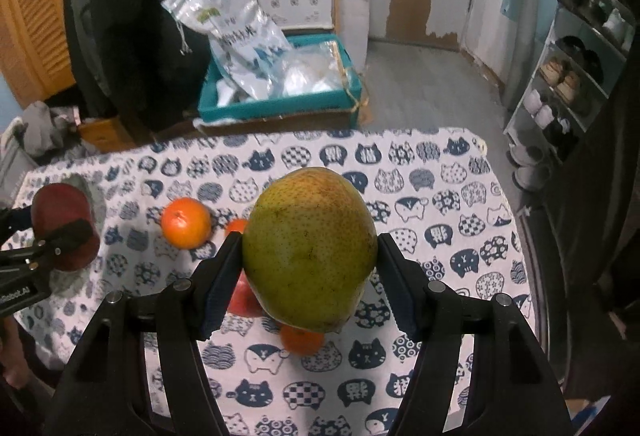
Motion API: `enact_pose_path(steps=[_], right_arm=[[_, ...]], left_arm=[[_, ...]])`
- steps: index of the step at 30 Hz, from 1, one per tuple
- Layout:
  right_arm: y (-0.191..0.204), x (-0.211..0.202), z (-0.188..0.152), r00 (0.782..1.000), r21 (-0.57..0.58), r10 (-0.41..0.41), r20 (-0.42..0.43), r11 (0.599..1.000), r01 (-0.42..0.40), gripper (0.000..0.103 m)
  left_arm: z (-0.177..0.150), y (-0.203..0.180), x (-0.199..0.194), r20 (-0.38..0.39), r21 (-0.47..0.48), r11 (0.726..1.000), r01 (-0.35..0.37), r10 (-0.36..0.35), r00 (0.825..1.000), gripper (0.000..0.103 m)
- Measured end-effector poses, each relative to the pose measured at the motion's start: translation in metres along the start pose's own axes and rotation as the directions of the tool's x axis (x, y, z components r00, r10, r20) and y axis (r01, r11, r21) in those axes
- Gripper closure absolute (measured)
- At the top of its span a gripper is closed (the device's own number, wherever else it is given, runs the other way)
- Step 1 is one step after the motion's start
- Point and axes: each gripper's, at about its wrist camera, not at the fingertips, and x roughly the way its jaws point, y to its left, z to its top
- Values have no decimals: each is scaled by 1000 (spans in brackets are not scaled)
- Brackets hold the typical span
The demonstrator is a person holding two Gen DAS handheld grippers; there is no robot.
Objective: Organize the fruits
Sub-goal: 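Lift the pear and apple and carry both toward the green bowl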
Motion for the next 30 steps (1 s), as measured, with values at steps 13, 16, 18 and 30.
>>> enact_pose_path(steps=[13, 16, 18, 30], right_arm=[[26, -53, 13, 992, -42, 31, 122, 999, -26, 37], [31, -61, 16, 989, -48, 46, 141, 998, -39, 37], [36, -67, 19, 986, -55, 53, 155, 997, -44, 37], [70, -82, 32, 972, -105, 111, 207, 990, -91, 37]], left_arm=[[6, 24, -52, 116, -30, 1000, -9, 12, 993, 27], [7, 31, -63, 138, -43, 999, -17, 23, 990, 27], [7, 36, -68, 152, -51, 998, -21, 29, 988, 27], [6, 67, -93, 202, -102, 994, -50, 70, 977, 27]])
